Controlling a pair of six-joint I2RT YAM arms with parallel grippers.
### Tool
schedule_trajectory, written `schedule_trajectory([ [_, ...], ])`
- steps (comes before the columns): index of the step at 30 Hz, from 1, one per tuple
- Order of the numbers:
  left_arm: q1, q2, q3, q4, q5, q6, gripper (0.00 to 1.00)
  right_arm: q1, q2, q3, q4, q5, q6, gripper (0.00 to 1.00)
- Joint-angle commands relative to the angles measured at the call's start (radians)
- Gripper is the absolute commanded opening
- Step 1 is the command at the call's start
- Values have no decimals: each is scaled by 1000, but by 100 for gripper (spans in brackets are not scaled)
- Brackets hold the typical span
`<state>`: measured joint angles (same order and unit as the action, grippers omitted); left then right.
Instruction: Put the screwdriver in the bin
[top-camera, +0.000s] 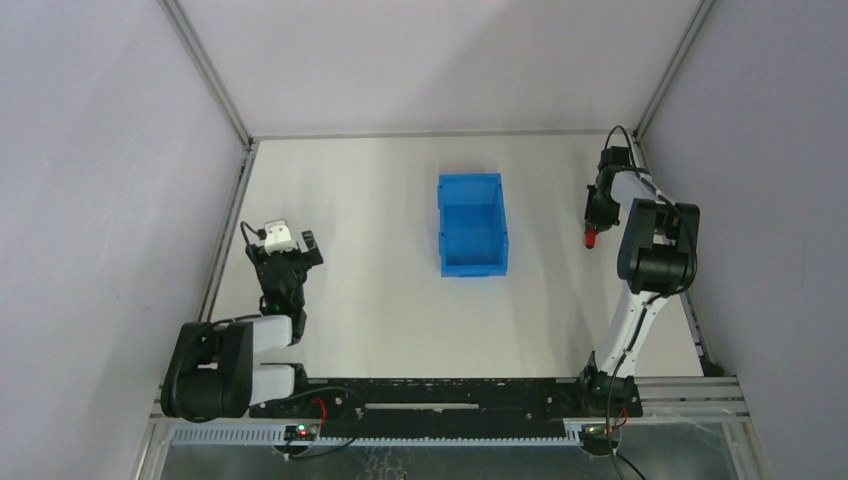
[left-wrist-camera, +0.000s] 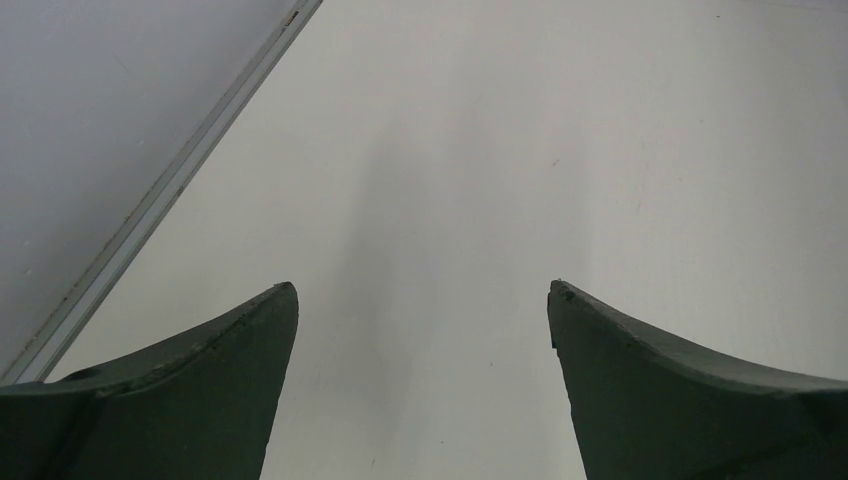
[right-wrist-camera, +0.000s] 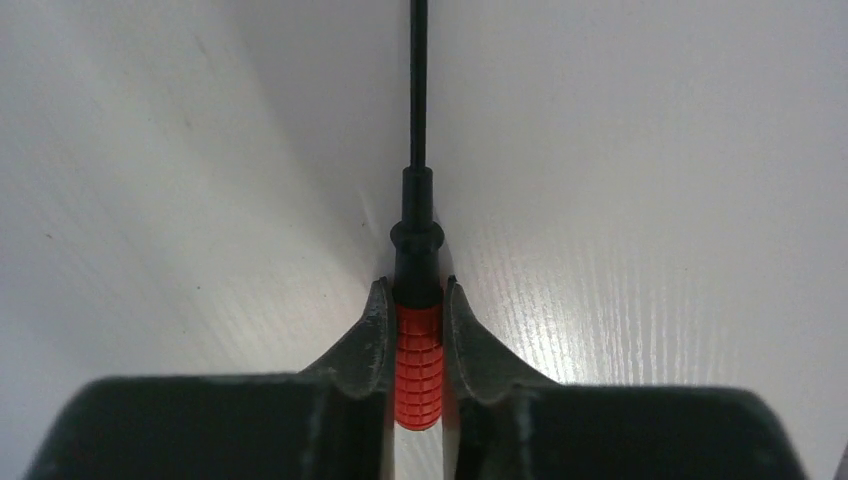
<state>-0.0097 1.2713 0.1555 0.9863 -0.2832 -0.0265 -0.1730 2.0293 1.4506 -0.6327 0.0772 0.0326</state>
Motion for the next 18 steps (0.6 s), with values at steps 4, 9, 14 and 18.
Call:
schedule_trajectory([
  [4, 7, -10, 39, 69, 6, 8, 100, -8, -67, 41, -54, -2, -20, 3],
  [9, 7, -10, 38, 69, 7, 9, 100, -4, -186, 82, -146, -14, -3, 1],
  [14, 7, -10, 38, 69, 7, 8, 100, 36, -285, 122, -235, -16, 26, 1],
  [18, 7, -11, 38, 69, 7, 9, 100, 91, -383, 154, -289, -28, 75, 2],
])
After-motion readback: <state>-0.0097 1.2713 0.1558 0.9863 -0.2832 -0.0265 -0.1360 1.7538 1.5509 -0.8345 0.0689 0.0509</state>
